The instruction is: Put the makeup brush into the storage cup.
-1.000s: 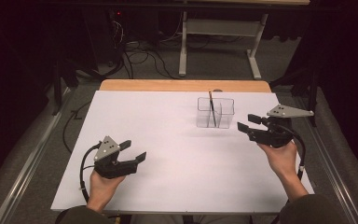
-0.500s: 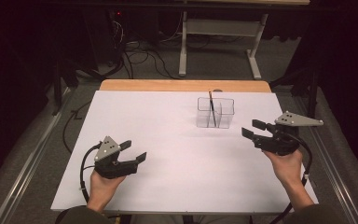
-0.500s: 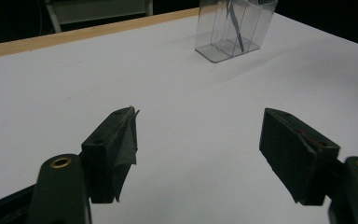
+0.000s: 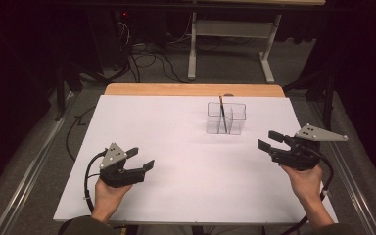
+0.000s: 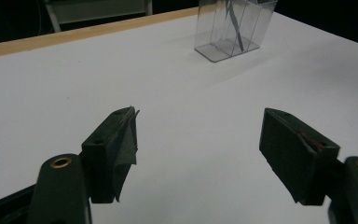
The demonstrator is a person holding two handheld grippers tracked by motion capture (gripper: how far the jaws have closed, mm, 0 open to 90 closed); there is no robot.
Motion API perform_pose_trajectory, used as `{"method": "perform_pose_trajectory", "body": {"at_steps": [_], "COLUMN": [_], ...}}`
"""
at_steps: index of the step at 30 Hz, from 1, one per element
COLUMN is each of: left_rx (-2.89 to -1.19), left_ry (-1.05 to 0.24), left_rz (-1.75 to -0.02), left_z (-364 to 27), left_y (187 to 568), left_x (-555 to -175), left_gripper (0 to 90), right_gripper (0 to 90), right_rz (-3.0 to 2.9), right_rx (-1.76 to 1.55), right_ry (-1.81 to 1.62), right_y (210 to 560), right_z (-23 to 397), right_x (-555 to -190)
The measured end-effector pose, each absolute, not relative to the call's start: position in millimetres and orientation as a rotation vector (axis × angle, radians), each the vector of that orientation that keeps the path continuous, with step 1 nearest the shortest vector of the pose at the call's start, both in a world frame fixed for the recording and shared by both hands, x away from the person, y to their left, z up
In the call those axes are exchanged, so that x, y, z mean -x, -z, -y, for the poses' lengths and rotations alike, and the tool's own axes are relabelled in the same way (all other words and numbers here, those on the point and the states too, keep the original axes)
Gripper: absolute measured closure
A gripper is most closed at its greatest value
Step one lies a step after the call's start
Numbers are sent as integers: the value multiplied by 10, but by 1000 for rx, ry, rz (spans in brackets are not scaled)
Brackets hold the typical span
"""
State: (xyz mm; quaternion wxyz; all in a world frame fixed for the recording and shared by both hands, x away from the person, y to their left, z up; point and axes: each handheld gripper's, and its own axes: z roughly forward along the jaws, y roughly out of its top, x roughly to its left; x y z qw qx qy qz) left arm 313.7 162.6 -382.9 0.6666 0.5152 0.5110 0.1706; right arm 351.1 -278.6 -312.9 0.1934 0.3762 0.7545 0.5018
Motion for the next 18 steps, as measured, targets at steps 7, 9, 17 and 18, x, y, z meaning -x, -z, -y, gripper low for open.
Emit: {"method": "perform_pose_trajectory", "body": {"at_steps": [7,9,17,18], "left_rx": [-1162,-1162,-1162,-1161], "left_ry": [-384,-384,-384,-383], "left_rz": [-1153,-1153,-1153,-1153], "left_z": [-1624,-1623,-1620,-1621], "left_y": [3829,3829,3830,3829], "left_x": [-3135,-3135,-3134,-3134], "left_gripper": [280,281,281,281], "right_gripper": [447,447,446,446], "right_rz": [-2094,-2095,-2102,-2103], "right_rx": [-1067,-1069,-1074,-1082], "right_ry": [-1448,-1449,-1452,-1453], "right_y": [3142,3152,3218,3226], "right_z": [2836,2840,2868,2870], "right_x": [-3436,-3418,-3349,-3341]}}
